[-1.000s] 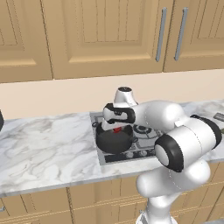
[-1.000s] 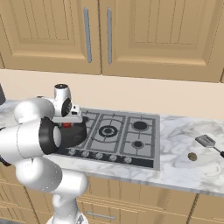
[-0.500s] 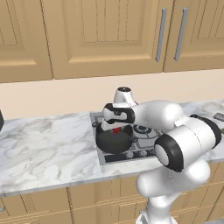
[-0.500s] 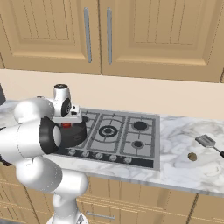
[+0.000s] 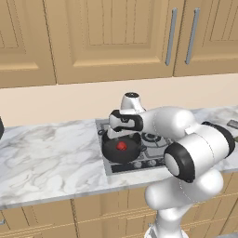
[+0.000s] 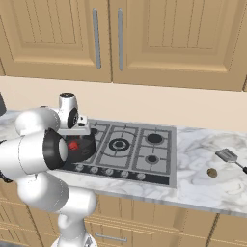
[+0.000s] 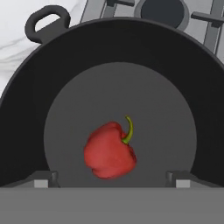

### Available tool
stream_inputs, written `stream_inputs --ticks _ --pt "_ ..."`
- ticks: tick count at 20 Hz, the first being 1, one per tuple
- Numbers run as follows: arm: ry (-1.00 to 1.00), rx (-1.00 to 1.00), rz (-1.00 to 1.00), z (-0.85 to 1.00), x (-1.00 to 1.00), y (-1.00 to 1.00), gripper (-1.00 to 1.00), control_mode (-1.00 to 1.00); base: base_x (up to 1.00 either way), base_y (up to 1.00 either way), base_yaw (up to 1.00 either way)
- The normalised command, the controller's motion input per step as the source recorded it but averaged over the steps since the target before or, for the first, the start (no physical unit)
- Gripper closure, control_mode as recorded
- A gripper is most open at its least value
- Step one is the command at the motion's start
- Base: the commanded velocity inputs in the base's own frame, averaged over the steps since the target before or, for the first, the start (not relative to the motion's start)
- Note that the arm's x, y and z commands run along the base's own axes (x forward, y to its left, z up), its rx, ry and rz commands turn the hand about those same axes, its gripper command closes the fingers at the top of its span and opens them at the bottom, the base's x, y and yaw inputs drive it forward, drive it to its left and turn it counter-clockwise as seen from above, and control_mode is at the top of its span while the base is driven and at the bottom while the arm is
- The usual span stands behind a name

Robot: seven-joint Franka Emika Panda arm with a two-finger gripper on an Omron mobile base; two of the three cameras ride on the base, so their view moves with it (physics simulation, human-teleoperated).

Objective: Put the garlic and bell pepper in the pot. Retrieve the spatula and lightly stir the vegetables in the pot.

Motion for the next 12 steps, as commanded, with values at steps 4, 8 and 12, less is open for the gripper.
stream_inputs --ticks 4,8,12 --pt "0.00 0.00 0.00 0.00 -0.02 0.00 -1.00 -1.00 0.00 0.00 0.00" --pt "0.00 0.00 0.00 0.06 -0.64 0.00 -1.00 -1.00 0.00 0.00 0.00" --pt "-0.04 0.03 0.00 0.04 -1.00 0.00 -1.00 -1.00 0.00 0.00 0.00"
